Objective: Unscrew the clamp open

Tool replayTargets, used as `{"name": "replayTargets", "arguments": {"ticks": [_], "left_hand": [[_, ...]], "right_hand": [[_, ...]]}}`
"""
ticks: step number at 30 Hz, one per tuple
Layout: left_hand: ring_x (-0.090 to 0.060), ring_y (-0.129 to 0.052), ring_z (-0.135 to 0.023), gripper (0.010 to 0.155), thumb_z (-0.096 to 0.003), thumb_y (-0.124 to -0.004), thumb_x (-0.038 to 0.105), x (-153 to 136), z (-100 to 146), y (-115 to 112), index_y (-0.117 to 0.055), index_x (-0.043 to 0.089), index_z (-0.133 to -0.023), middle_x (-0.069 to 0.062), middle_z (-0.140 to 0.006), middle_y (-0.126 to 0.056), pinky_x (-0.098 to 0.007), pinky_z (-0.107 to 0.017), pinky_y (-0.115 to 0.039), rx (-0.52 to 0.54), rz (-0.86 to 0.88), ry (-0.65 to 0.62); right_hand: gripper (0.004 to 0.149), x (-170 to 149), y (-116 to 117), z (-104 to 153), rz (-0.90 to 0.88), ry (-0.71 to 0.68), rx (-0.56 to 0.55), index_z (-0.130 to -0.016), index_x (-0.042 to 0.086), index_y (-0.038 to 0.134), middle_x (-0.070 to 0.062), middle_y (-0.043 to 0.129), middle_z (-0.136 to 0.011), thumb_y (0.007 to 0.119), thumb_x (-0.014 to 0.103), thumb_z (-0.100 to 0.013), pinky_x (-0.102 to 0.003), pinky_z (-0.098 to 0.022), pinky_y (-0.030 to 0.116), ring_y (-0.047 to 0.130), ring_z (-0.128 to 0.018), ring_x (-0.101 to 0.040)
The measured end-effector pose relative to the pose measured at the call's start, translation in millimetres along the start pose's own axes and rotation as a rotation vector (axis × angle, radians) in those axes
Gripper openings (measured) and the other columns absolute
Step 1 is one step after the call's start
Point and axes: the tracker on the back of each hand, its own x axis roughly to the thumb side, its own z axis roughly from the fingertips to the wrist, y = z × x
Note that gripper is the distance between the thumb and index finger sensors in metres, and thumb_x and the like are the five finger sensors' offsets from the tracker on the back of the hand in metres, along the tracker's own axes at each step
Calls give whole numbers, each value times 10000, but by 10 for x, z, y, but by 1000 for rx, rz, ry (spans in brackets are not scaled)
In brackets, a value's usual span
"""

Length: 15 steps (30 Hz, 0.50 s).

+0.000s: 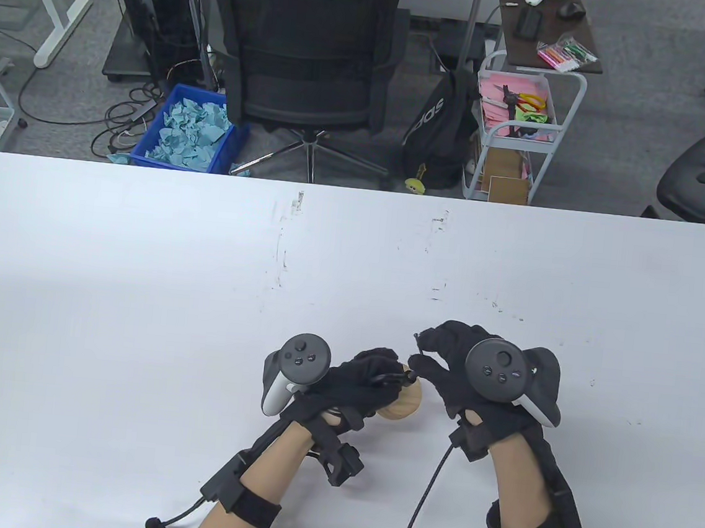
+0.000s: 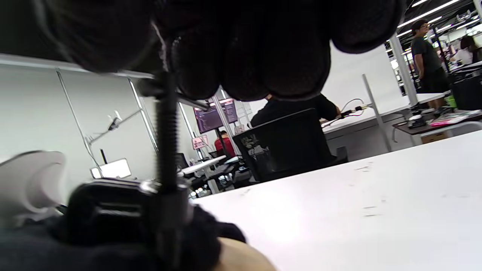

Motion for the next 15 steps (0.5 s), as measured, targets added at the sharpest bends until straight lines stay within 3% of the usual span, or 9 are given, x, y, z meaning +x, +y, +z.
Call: {"name": "replayTargets", "arguments": {"ticks": [4,9,15], "left_hand": [[-239,-1029,-703,436,-493,-871,364,-12,4,-10,-787,279,-913,-102,-1112,-596,-220,-522,-951,20,72,14],[-234,-1034,-697,432,-497,-863,366,-30,9,-2,-782,286,-914,-108,-1107,-601,-214,-516,-954,22,82,23],[-234,-1031,-700,434,-499,-861,366,-63,0,12,-780,282,-917,-108,-1108,-598,-215,-519,-951,7,120,22]], "right_hand": [[499,52,-23,13,72,14,38,-863,238,800,-31,809,-839,789,435,-404,-559,-592,658,903,-658,-310],[399,99,36,-6,-17,-70,82,-816,301,826,-5,771,-881,769,252,-424,-578,-624,622,867,-733,-318],[351,90,43,-16,-70,-101,77,-729,333,859,3,757,-907,750,194,-425,-582,-634,616,856,-782,-317]]}}
